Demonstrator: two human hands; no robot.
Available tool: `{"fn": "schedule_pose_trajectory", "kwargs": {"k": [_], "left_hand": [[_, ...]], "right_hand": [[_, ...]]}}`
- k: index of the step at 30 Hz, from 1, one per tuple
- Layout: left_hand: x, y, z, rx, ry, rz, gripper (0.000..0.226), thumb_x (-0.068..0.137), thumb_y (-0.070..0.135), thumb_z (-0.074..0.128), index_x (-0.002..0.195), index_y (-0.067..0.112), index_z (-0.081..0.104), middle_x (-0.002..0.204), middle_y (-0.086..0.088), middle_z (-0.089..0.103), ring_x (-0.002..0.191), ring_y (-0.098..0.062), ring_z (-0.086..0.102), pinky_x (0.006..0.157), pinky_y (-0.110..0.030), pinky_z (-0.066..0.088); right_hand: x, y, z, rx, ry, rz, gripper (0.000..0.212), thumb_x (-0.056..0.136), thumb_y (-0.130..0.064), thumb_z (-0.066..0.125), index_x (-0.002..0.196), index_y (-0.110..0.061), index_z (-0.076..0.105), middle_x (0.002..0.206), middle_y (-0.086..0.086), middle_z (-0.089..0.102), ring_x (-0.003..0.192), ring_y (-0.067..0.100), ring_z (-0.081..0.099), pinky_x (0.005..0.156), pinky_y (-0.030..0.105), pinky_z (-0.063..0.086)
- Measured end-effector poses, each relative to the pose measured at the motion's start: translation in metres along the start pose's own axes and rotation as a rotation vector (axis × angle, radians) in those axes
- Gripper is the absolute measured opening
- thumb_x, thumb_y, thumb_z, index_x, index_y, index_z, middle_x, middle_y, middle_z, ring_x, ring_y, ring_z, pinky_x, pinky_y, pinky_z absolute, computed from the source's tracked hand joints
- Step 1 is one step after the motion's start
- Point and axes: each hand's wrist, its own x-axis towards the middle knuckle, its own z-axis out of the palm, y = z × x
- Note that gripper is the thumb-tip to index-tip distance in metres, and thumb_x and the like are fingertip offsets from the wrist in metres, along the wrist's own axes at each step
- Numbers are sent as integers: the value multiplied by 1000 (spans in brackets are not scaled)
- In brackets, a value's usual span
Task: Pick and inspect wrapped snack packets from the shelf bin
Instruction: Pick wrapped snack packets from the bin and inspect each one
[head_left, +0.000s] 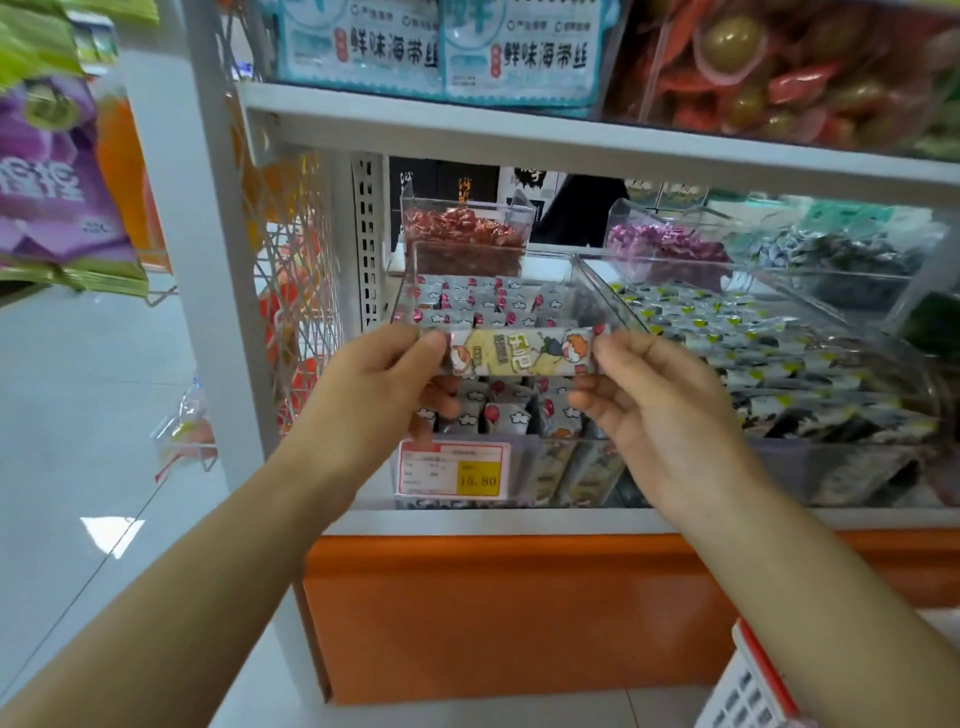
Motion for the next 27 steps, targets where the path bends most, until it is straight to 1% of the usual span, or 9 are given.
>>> {"fn": "schedule_pose_trajectory", "kwargs": {"k": [5, 9, 11, 14, 18, 20, 22, 25, 27], "left_hand": [[-1, 1, 5, 2, 54, 3, 32, 96, 28, 45, 84, 1, 58, 56, 5, 59, 48, -9, 53, 41, -21, 42], [2, 2, 4, -45, 124, 11, 28, 95, 23, 49, 76, 3, 54, 50, 4, 51, 44, -9, 46, 41, -20, 41], [2, 3, 3, -140, 100, -41, 27, 96, 22, 48, 75, 6, 53, 51, 4, 50, 44, -9, 43, 41, -19, 40], [0, 6, 3, -418, -2, -152, 26, 95, 20, 49, 70, 12, 52, 53, 3, 50, 42, -6, 41, 37, -15, 37], [0, 8, 4, -679, -72, -249, 18, 90, 16, 51, 72, 14, 54, 55, 2, 53, 41, -3, 43, 35, -13, 37], [-1, 8, 3, -673, -77, -242, 15, 88, 15, 52, 73, 15, 55, 55, 2, 54, 41, -4, 44, 35, -13, 37], [-2, 7, 3, -572, -83, -196, 14, 86, 16, 53, 73, 15, 56, 55, 1, 55, 42, -5, 46, 36, -14, 40], [-1, 6, 2, -441, -90, -157, 16, 91, 16, 51, 78, 12, 59, 64, -3, 57, 49, -9, 53, 42, -17, 45], [0, 6, 2, -422, -95, -158, 13, 92, 16, 52, 84, 9, 60, 75, -7, 59, 55, -12, 58, 46, -19, 49]], "right_hand": [[0, 3, -7, 6, -24, 84, 9, 82, -9, 61, 74, -9, 67, 61, -1, 65, 52, 8, 59, 48, 19, 50], [3, 5, -8, 73, -28, 154, 6, 75, -14, 62, 73, -10, 66, 55, 1, 59, 46, 8, 54, 42, 18, 46], [5, 7, -8, 137, -31, 192, 8, 74, -15, 62, 78, -8, 64, 54, 1, 57, 45, 7, 52, 40, 17, 44], [8, 8, -7, 242, -33, 248, 14, 71, -15, 61, 83, -7, 60, 54, 1, 54, 43, 6, 49, 38, 15, 41], [8, 8, -8, 272, -22, 241, 4, 81, -11, 58, 80, -9, 60, 54, 0, 53, 42, 6, 49, 37, 15, 41], [7, 10, -9, 134, 1, 163, 12, 88, -9, 55, 77, -10, 60, 54, 0, 55, 44, 8, 52, 38, 16, 43], [5, 10, -10, 29, 7, 81, 11, 90, -8, 53, 81, -10, 59, 59, 1, 62, 48, 11, 59, 42, 19, 47], [5, 11, -12, 8, -10, 8, 7, 91, -5, 52, 87, -7, 58, 68, 2, 66, 59, 17, 66, 50, 22, 53], [5, 11, -13, 11, -26, -12, 8, 90, -7, 54, 84, -8, 58, 71, 4, 64, 65, 22, 68, 55, 25, 55]]}}
